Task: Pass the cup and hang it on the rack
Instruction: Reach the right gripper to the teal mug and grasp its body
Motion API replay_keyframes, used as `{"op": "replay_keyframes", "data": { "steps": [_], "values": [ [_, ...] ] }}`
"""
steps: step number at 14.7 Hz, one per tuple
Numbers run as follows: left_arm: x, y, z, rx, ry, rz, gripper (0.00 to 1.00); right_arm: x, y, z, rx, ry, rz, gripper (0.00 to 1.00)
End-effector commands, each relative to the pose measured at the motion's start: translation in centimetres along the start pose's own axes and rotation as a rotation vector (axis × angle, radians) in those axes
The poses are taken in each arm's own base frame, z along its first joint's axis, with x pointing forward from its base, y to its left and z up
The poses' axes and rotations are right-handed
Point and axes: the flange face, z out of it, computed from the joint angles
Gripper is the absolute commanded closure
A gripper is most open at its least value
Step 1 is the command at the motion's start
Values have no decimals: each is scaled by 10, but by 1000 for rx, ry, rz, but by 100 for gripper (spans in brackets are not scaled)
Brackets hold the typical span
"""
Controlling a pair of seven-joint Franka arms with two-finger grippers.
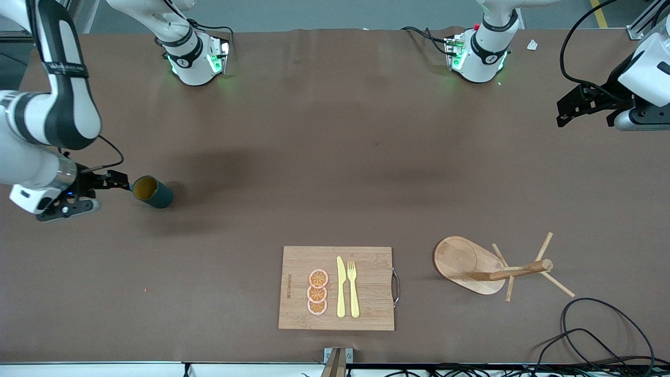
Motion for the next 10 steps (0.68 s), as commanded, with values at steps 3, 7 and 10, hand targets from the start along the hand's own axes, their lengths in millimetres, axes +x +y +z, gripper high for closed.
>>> {"op": "replay_keyframes", "data": {
  "steps": [3, 7, 10],
  "values": [
    [-3, -1, -2, 6, 3, 6, 0, -11, -4, 52, 25, -24, -91, 0],
    [-4, 0, -3, 6, 4, 8, 0, -12, 5, 78, 26, -32, -108, 0],
    [-4, -1, -4, 6, 6, 6, 0, -16, 15, 101, 23, -29, -127, 0]
  ]
}}
